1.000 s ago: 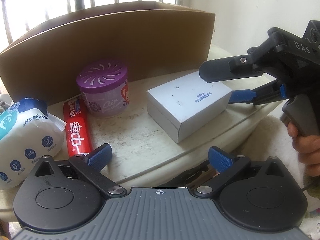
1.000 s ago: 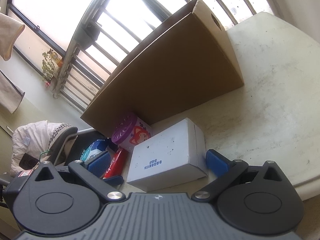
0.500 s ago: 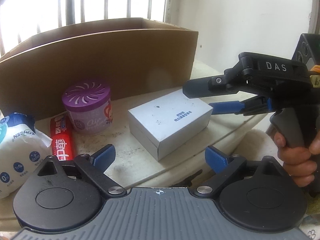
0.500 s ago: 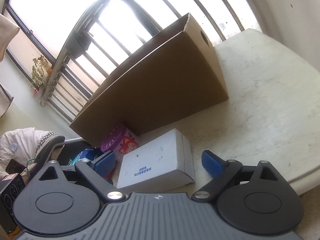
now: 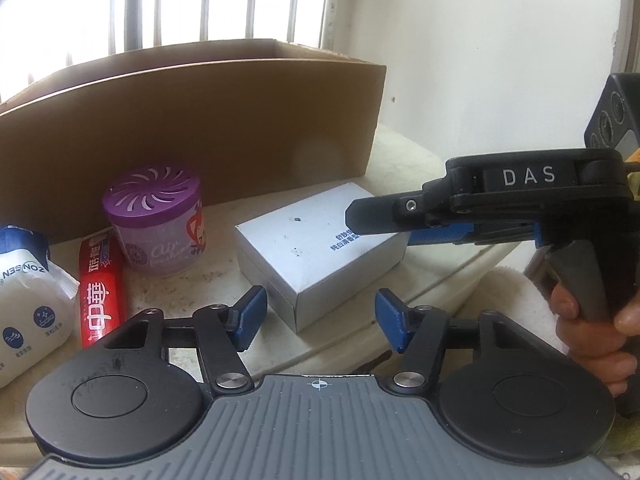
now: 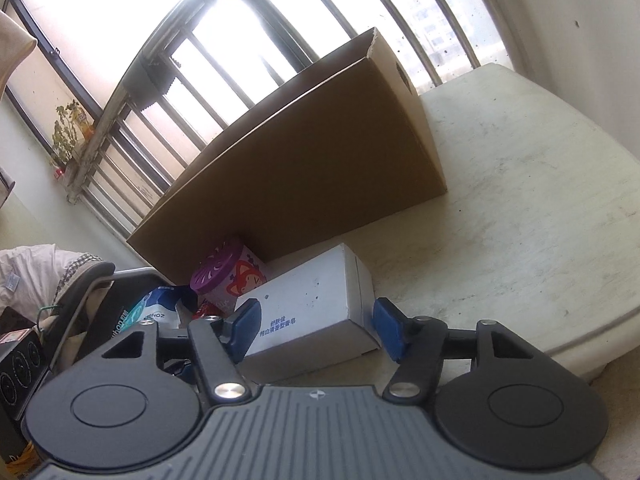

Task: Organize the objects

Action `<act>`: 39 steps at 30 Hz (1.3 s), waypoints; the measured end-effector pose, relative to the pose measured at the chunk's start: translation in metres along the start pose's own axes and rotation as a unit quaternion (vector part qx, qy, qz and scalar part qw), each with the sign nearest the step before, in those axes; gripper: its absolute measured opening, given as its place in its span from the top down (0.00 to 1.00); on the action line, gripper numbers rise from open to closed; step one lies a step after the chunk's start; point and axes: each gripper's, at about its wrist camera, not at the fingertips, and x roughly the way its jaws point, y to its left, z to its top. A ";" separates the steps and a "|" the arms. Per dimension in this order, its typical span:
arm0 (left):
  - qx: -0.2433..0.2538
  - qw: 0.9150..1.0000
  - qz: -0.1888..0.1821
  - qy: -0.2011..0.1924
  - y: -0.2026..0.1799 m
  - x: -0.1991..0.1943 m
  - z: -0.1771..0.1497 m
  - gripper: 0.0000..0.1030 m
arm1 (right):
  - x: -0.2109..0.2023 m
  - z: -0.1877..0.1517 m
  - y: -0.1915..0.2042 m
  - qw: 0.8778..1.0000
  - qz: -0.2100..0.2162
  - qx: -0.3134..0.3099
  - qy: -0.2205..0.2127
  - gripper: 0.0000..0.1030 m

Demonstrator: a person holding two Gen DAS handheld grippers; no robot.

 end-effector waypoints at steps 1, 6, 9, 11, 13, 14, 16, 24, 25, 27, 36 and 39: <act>-0.002 1.000 -0.001 -0.001 0.001 0.000 0.000 0.42 | 0.000 0.000 0.001 1.000 -0.002 -0.003 0.000 0.37; -0.003 1.000 0.008 -0.003 0.003 -0.004 -0.001 0.43 | 0.002 -0.001 0.006 1.000 0.000 -0.010 0.005 0.37; -0.009 1.000 0.014 -0.003 0.008 -0.009 -0.003 0.43 | 0.005 -0.003 0.012 1.000 0.006 -0.019 0.010 0.37; -0.014 1.000 0.017 -0.002 0.010 -0.014 -0.006 0.43 | 0.008 -0.004 0.016 1.000 0.012 -0.025 0.014 0.37; -0.017 1.000 0.018 -0.001 0.011 -0.019 -0.010 0.43 | 0.011 -0.005 0.020 0.999 0.016 -0.032 0.018 0.37; -0.017 1.000 0.019 0.000 0.011 -0.021 -0.012 0.43 | 0.012 -0.005 0.021 0.999 0.018 -0.034 0.019 0.37; -0.015 1.000 0.021 0.001 0.010 -0.024 -0.014 0.43 | 0.014 -0.005 0.022 0.999 0.023 -0.034 0.022 0.37; -0.006 0.999 0.039 0.004 0.010 -0.019 -0.011 0.42 | 0.010 -0.001 0.013 0.999 0.035 -0.012 0.018 0.38; -0.004 0.999 0.041 0.004 0.010 -0.018 -0.010 0.42 | 0.010 0.000 0.012 0.999 0.031 -0.012 0.017 0.38; -0.002 0.999 0.045 0.005 0.010 -0.015 -0.008 0.41 | 0.011 0.002 0.010 0.999 0.028 -0.010 0.017 0.38; 0.009 0.999 0.052 0.009 0.009 -0.010 -0.007 0.35 | 0.021 0.003 0.012 0.999 0.032 -0.011 0.029 0.39; 0.010 0.999 0.051 0.009 0.009 -0.008 -0.006 0.34 | 0.024 0.002 0.012 0.999 0.036 -0.010 0.036 0.40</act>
